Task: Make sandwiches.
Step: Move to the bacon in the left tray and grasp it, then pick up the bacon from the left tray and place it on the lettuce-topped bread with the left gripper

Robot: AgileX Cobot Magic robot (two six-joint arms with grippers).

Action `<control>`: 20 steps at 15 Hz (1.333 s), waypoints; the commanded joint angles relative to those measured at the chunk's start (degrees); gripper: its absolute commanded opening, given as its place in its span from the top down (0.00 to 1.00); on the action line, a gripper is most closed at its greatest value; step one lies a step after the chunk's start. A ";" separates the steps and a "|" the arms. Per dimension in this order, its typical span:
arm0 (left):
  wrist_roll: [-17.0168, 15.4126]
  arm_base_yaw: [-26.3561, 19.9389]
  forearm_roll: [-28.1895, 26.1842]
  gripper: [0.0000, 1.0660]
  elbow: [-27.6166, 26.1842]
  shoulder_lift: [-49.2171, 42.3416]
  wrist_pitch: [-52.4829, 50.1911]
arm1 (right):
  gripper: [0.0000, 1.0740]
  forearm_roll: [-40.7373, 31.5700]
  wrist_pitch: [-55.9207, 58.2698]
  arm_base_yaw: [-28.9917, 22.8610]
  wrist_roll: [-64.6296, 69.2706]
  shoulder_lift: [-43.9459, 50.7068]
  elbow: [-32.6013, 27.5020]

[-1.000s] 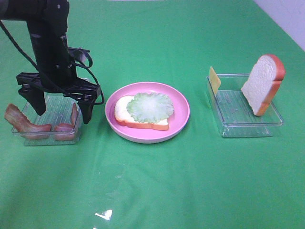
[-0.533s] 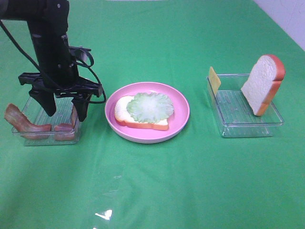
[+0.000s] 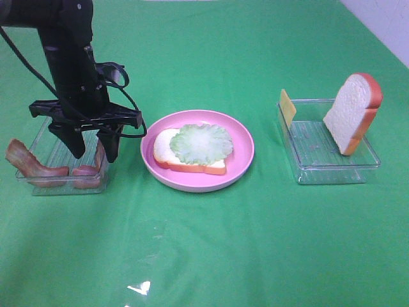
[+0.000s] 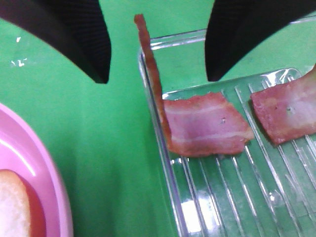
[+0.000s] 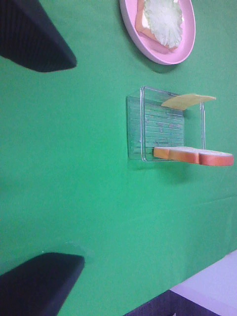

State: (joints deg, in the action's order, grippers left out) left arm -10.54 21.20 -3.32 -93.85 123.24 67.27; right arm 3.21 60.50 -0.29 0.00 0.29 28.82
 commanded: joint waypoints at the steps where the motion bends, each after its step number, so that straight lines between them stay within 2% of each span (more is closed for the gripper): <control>1: -0.34 0.00 -0.57 0.72 0.34 0.11 -0.17 | 0.11 -0.06 -0.40 0.40 0.00 1.20 -0.17; 4: 0.11 0.00 0.23 1.00 0.34 0.11 -0.46 | 0.11 -0.06 -0.40 0.40 0.00 1.20 -0.17; 9: 2.23 0.00 -0.11 1.00 0.29 -2.75 -0.06 | 0.11 -0.06 -0.40 0.40 0.00 1.20 -0.17; 11: 2.81 0.00 -2.35 1.00 0.23 -8.42 -0.57 | 0.11 -0.06 -0.40 0.40 0.00 1.20 -0.17; 13: 4.58 0.00 -5.56 1.00 -1.20 -10.26 -0.63 | 0.11 -0.06 -0.40 0.40 0.00 1.20 -0.17; 14: 8.14 0.00 -10.94 1.00 -4.35 -10.89 0.06 | 0.11 -0.06 -0.40 0.40 0.00 1.20 -0.17; 17: 14.21 0.29 -22.17 1.00 -10.54 -10.89 -0.11 | 0.11 -0.06 -0.40 0.40 0.00 1.20 -0.17; 20: 17.36 1.32 -26.87 1.00 -12.89 -10.77 -2.75 | 0.11 -0.06 -0.40 0.40 0.00 1.20 -0.17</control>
State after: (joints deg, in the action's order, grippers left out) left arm 6.19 22.06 -28.82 -106.63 112.93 65.15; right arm 3.21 60.50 -0.29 0.00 0.29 28.82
